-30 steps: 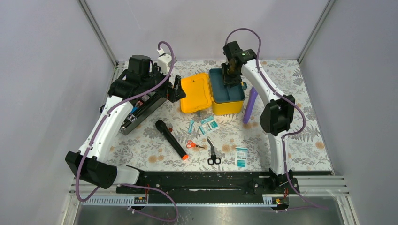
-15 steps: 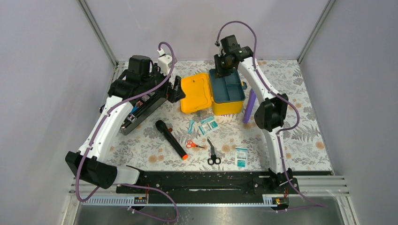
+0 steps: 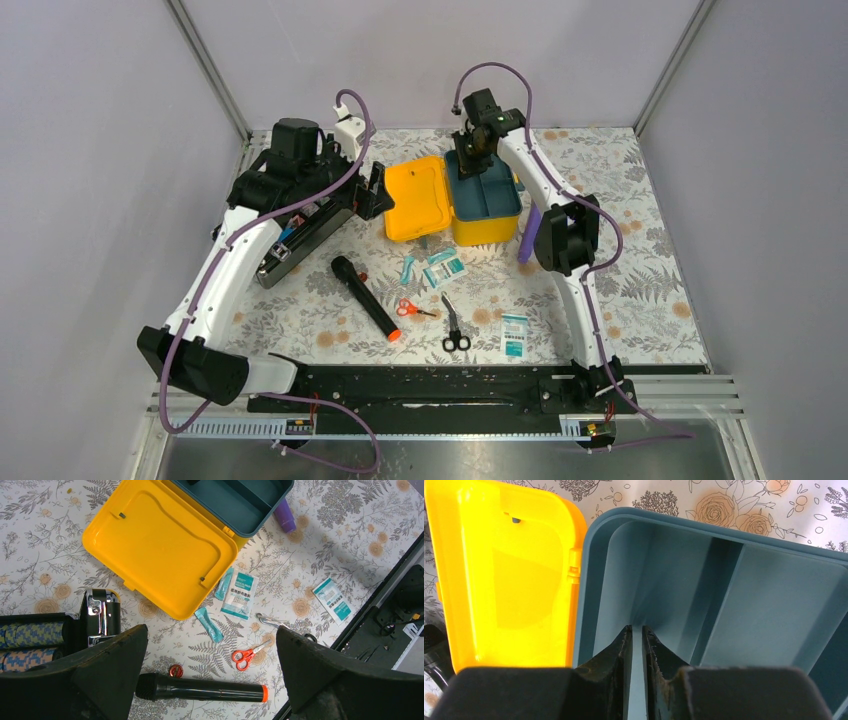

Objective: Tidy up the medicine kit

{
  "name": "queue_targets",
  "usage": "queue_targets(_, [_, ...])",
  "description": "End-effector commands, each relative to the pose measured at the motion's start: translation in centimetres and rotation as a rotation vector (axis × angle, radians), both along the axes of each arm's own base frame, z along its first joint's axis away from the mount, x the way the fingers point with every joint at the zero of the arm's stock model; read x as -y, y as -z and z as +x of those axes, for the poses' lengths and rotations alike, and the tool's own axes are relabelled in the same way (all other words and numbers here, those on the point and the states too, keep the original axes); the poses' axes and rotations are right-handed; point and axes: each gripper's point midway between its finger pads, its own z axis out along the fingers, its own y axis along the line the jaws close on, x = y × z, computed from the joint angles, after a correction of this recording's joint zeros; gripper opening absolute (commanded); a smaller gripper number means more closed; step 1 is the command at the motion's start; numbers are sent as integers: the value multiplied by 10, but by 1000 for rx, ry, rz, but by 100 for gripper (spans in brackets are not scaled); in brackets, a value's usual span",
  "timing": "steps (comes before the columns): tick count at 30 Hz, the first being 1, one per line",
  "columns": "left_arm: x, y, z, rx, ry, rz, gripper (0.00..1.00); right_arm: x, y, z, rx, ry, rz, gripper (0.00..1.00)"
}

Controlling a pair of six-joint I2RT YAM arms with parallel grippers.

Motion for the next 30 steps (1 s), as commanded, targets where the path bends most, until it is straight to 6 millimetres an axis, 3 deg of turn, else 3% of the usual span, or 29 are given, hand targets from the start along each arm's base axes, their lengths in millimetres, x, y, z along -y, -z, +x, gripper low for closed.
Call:
queue_targets(1, [-5,-14,0,59,-8,3,99,-6,-63,1,122,-29,58,21])
queue_targets(4, [-4,-12,1,57,-1,7,99,-7,-117,-8,211,-63,117,27])
queue_targets(7, [1,-14,3,60,20,-1,99,1,-151,-18,271,-75,134,34])
queue_targets(10, [7,-19,4,95,56,14,99,15,-169,-29,295,-74,131,42])
queue_targets(14, [21,-22,-2,121,128,35,98,44,-182,-45,291,-58,112,62])
queue_targets(21, [62,0,-41,194,388,189,98,101,-219,-56,433,-10,82,86])
queue_targets(22, [66,3,-43,198,405,199,98,111,-232,-62,488,38,128,96])
queue_targets(25, [73,12,-37,201,407,218,98,123,-227,-76,592,110,267,99])
queue_targets(26, [74,16,-34,202,404,229,98,116,-205,-92,582,42,289,99])
queue_targets(30, [81,41,-32,199,425,282,96,92,-163,-149,567,-234,337,98])
